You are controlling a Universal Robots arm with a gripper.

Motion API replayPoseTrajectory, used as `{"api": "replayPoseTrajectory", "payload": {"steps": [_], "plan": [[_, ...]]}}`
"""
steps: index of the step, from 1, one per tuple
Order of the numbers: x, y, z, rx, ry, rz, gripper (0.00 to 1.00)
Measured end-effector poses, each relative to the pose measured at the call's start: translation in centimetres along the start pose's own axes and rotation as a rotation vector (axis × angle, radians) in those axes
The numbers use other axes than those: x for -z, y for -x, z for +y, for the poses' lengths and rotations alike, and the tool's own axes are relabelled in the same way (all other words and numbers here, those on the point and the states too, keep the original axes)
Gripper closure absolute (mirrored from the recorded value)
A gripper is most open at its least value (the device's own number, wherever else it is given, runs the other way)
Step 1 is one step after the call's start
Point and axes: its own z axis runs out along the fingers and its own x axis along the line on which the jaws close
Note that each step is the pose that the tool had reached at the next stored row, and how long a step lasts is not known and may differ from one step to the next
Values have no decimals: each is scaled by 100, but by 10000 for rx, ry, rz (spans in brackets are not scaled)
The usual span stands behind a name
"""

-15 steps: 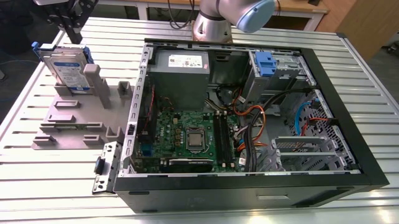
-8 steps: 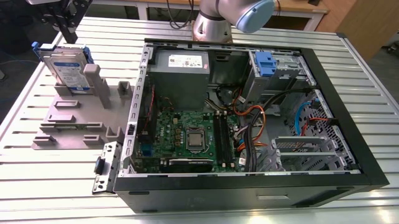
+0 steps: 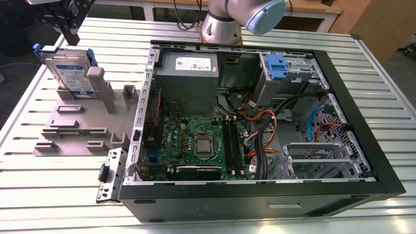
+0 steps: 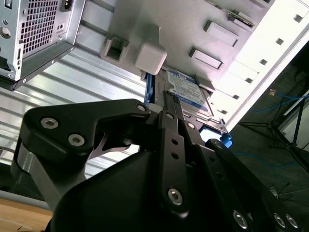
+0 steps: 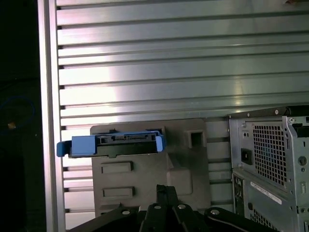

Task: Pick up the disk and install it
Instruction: 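Reach for the disk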

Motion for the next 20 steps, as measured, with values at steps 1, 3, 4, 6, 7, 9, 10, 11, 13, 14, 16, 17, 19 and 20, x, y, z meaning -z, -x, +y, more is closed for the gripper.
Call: {"api": "replayPoseTrajectory", "payload": {"steps": [1,3,4,6,7,9,10,11,13,14,16,17,19,20], "plan": [[0,-2,0,0,0,0,89],[-1,-6,0,1,0,0,89],[-1,-8,-1,1,0,0,89],[-1,-8,-1,0,0,0,89],[-1,-8,-1,0,0,-1,89],[-1,-9,-1,0,-1,0,89],[-3,-35,-3,0,0,0,89],[-3,-40,-3,0,0,-1,89],[-3,-41,-3,0,0,0,89],[-3,-41,-3,0,0,0,89],[-3,-41,-3,0,0,0,89],[-3,-41,-3,0,0,0,89],[-3,-42,-3,0,0,0,89],[-3,-44,-4,0,0,0,89]]}}
